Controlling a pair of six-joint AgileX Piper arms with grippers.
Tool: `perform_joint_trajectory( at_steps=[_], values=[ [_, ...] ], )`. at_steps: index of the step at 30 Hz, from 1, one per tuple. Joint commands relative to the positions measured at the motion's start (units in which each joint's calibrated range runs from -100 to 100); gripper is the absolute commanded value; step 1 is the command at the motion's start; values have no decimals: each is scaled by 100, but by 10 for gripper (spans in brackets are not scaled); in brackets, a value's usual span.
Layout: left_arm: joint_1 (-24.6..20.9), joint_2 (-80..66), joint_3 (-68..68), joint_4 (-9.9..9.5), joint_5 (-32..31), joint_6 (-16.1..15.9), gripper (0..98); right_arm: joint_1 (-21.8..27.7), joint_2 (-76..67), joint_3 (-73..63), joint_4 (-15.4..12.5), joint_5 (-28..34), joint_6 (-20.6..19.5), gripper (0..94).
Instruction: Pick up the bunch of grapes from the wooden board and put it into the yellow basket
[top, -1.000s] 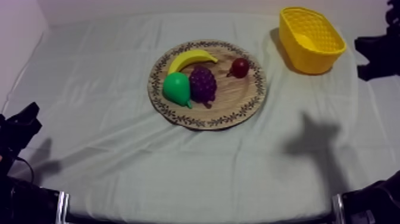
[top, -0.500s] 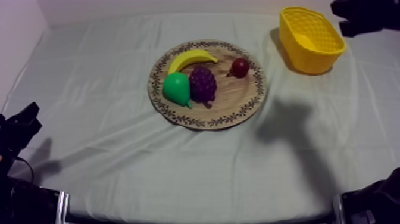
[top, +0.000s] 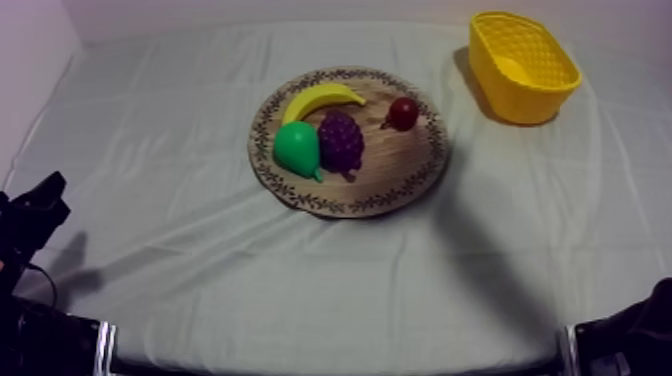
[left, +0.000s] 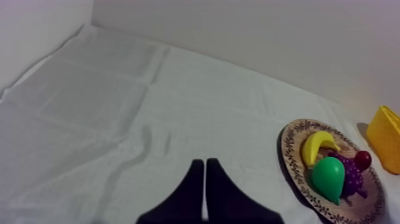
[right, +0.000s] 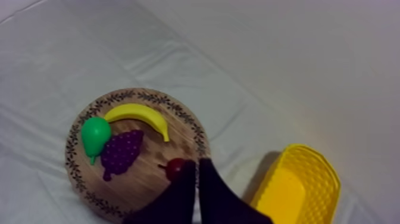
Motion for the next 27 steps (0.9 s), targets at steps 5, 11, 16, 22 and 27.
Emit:
perform_joint_trajectory(
  at_steps=[5,11,16,22,27],
  values=[
    [-2,0,0,2,2,0,1,-221,722,-659,123,178,-198,4],
    [-2,0,0,2,2,0,1,-334,1279,-1372,181,437,-354,4],
    [-2,0,0,2,2,0,1,-369,1726,-2027,202,666,-468,4],
    [-2,0,0,2,2,0,1,-378,2209,-2749,210,852,-583,4],
    [-2,0,0,2,2,0,1,-414,2489,-3226,265,924,-665,4]
  ],
)
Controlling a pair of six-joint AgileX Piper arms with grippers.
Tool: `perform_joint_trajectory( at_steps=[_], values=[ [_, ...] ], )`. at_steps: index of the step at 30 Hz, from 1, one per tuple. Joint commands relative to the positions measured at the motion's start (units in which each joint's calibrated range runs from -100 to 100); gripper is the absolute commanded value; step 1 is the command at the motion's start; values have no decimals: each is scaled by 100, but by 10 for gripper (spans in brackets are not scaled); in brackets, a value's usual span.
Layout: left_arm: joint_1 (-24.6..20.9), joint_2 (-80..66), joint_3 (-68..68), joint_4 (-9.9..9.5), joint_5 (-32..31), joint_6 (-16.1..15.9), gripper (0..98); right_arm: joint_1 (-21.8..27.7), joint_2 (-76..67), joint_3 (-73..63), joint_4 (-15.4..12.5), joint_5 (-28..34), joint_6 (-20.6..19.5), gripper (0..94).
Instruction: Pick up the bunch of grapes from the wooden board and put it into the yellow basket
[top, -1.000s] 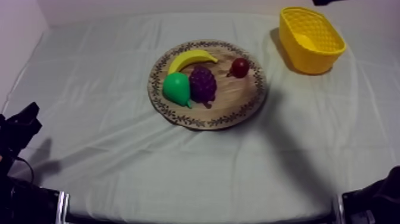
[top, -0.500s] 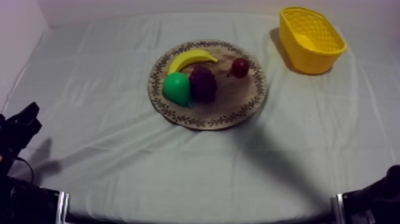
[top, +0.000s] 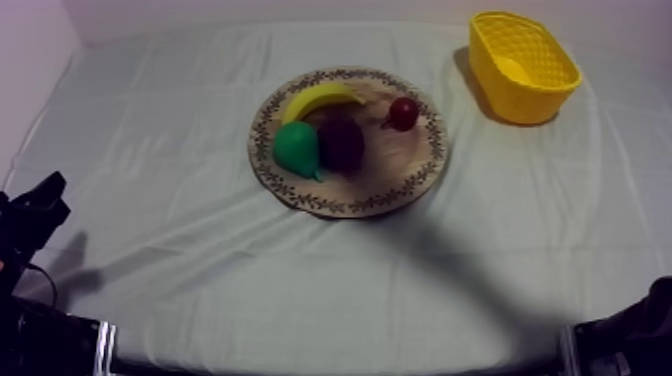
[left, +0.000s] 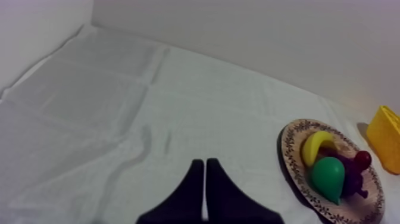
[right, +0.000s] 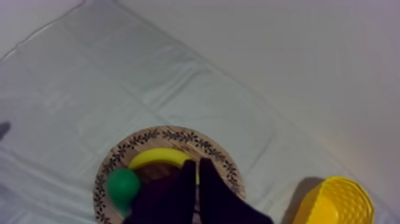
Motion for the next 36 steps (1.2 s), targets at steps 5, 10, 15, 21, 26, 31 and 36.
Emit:
perform_joint_trajectory(
  at_steps=[5,10,15,21,26,31,36],
  values=[
    [-2,0,0,2,2,0,1,-53,274,-527,23,111,-79,4],
    [-2,0,0,2,2,0,1,-103,602,-873,86,186,-193,4],
    [-2,0,0,2,2,0,1,-119,1011,-1124,131,125,-297,4],
    [-2,0,0,2,2,0,1,-128,1528,-1421,211,58,-426,4],
    [-2,0,0,2,2,0,1,-145,1825,-1514,246,-22,-484,4],
    [-2,0,0,2,2,0,1,-150,1999,-1635,264,-68,-509,4],
    [-2,0,0,2,2,0,1,-135,2102,-1778,278,-104,-512,4]
  ],
)
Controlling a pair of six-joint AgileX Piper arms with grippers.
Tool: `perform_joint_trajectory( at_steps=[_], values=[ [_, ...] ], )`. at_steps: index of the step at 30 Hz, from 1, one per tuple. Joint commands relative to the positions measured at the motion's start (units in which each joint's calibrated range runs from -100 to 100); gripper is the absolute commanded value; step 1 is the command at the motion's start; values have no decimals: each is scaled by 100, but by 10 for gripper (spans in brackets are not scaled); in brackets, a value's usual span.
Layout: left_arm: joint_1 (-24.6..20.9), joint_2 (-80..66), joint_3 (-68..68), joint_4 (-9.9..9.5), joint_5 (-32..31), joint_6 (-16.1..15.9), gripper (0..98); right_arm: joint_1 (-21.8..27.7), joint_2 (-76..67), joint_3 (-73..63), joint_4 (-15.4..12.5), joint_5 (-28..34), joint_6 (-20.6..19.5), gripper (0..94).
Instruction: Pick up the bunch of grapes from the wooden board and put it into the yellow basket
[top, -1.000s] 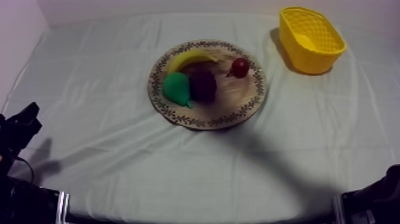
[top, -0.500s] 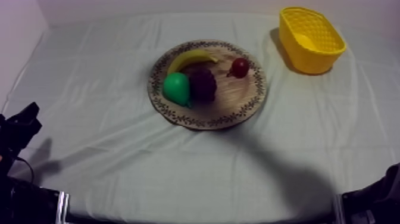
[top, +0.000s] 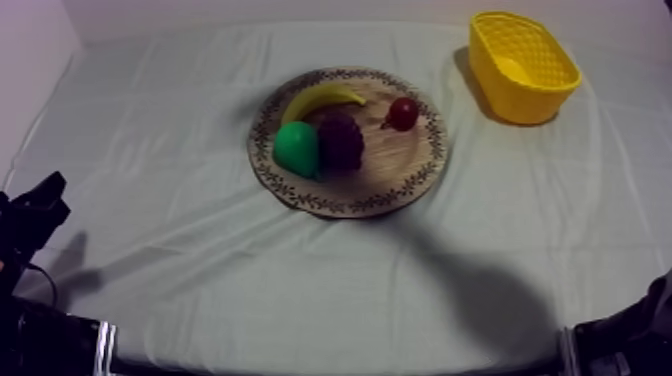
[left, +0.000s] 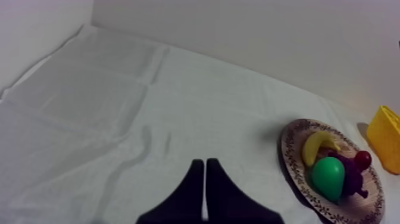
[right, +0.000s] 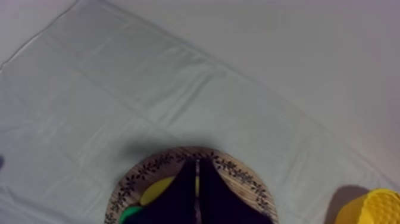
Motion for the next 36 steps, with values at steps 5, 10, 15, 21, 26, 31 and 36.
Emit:
perform_joint_trajectory(
  at_steps=[5,10,15,21,26,31,36],
  values=[
    [-2,0,0,2,2,0,1,7,40,-41,26,-21,-21,4],
    [-2,0,0,2,2,0,1,-14,54,9,77,0,-168,4],
    [-2,0,0,2,2,0,1,-32,74,67,177,233,-589,4],
    [-2,0,0,2,2,0,1,-40,104,25,197,927,-988,4],
    [-2,0,0,2,2,0,1,0,108,-202,19,1616,-1017,4],
    [-2,0,0,2,2,0,1,30,109,-357,-117,2105,-1002,4],
    [-2,0,0,2,2,0,1,56,116,-310,-203,2210,-1009,4]
  ],
)
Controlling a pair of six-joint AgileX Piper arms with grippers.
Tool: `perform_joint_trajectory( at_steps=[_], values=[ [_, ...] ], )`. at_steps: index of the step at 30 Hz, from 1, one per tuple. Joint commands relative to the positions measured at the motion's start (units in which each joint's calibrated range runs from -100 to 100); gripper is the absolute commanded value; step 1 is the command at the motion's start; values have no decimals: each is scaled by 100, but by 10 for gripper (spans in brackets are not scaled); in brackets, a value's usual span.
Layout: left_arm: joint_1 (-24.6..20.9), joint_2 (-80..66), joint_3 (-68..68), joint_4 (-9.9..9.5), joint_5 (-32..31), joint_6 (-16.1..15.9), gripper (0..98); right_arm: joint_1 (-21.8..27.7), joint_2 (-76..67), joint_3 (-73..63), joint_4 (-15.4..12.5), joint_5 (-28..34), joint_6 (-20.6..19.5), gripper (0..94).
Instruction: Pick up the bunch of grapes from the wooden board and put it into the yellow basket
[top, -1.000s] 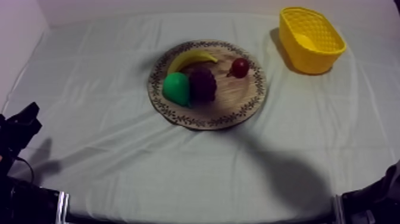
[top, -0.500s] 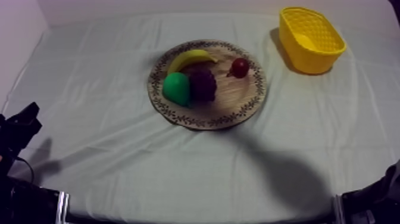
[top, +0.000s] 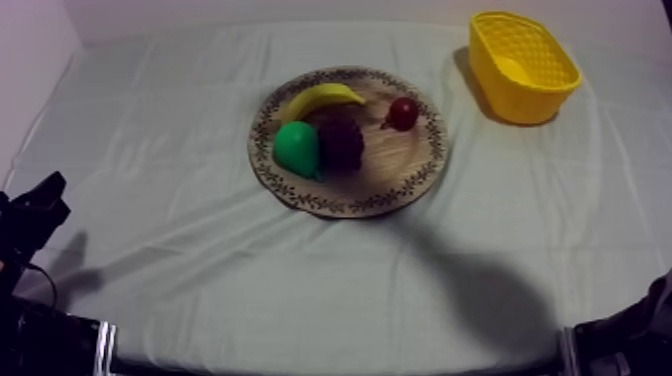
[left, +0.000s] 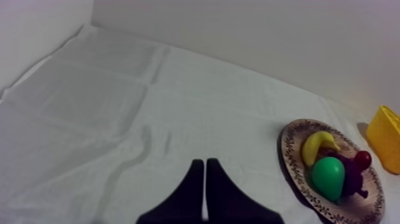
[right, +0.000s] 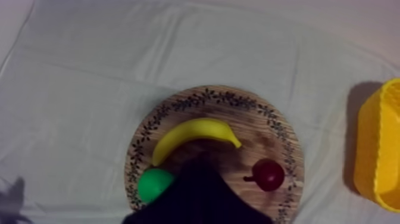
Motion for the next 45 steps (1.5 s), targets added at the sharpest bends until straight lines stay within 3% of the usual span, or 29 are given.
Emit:
perform_joint_trajectory(
  at_steps=[1,9,12,17,22,32,45],
  values=[
    [-2,0,0,2,2,0,1,5,6,41,-37,-30,-11,4],
    [-2,0,0,2,2,0,1,8,-24,224,-59,-122,-61,28],
    [-2,0,0,2,2,0,1,-13,-47,338,-51,-135,-131,270],
    [-2,0,0,2,2,0,1,-85,-58,453,46,0,-328,589],
    [-2,0,0,2,2,0,1,-163,-60,558,171,113,-492,766],
    [-2,0,0,2,2,0,1,-174,-54,934,195,30,-613,817],
    [-2,0,0,2,2,0,1,-113,143,2305,-19,-818,-696,808]
  ],
)
